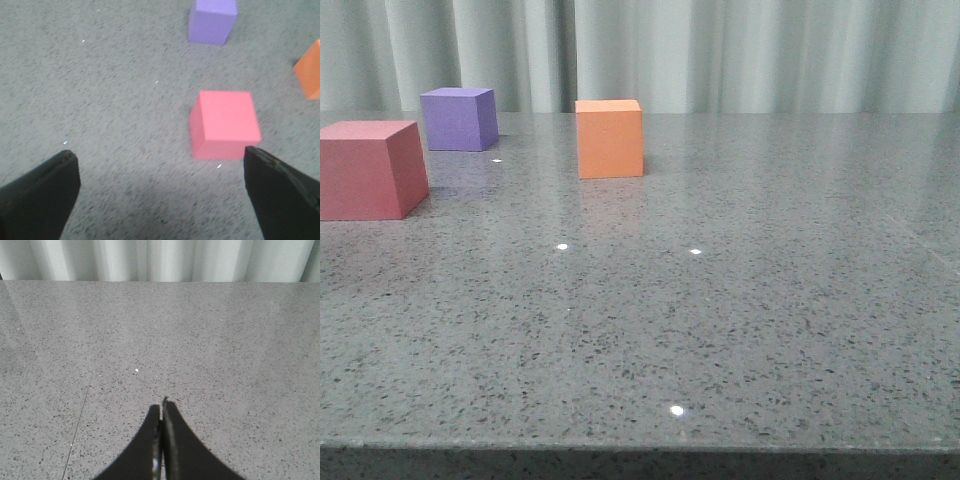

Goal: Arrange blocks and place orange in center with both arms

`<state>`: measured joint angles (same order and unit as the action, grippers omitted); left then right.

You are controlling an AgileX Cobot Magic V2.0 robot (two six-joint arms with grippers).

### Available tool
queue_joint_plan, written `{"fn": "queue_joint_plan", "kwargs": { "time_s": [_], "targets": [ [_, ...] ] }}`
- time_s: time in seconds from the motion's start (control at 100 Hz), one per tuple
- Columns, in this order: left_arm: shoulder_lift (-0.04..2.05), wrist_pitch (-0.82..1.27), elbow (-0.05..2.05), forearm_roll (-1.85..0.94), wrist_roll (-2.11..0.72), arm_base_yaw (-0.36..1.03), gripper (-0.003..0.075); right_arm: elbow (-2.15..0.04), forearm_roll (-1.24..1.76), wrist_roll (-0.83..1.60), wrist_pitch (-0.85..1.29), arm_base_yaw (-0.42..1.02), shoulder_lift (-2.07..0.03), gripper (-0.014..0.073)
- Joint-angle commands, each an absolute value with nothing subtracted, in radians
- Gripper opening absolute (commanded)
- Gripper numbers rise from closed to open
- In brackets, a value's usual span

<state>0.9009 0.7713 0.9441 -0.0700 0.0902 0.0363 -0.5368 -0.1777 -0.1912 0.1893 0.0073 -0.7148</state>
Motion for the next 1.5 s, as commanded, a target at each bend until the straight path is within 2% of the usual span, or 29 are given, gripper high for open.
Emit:
{"fn": "queue_joint_plan", "kwargs": {
  "time_s": [0.0,0.45,0.81,1.03,1.49],
  "targets": [
    [0.934,0.691,1.017,-0.121,0.102,0.059,0.0617,-0.559,-0.192,-0.183,0.122,0.002,-0.711,-0.0068],
    [1.363,0.667,1.385,-0.119,0.197,0.377,0.0617,-0.559,-0.192,-0.183,0.122,0.002,-0.711,-0.0068],
    [1.672,0.671,1.701,0.221,0.5,0.595,0.0617,-0.559,-0.192,-0.183,0.122,0.002,-0.711,-0.0068],
    [1.787,0.678,1.8,0.268,0.568,0.641,0.0617,-0.559,-0.192,-0.183,0.122,0.002,-0.711,-0.0068],
    [1.88,0.658,1.803,0.34,0.682,0.644,0.0617,-0.559,-0.192,-0.183,0.122,0.002,-0.711,-0.0068]
  ]
}}
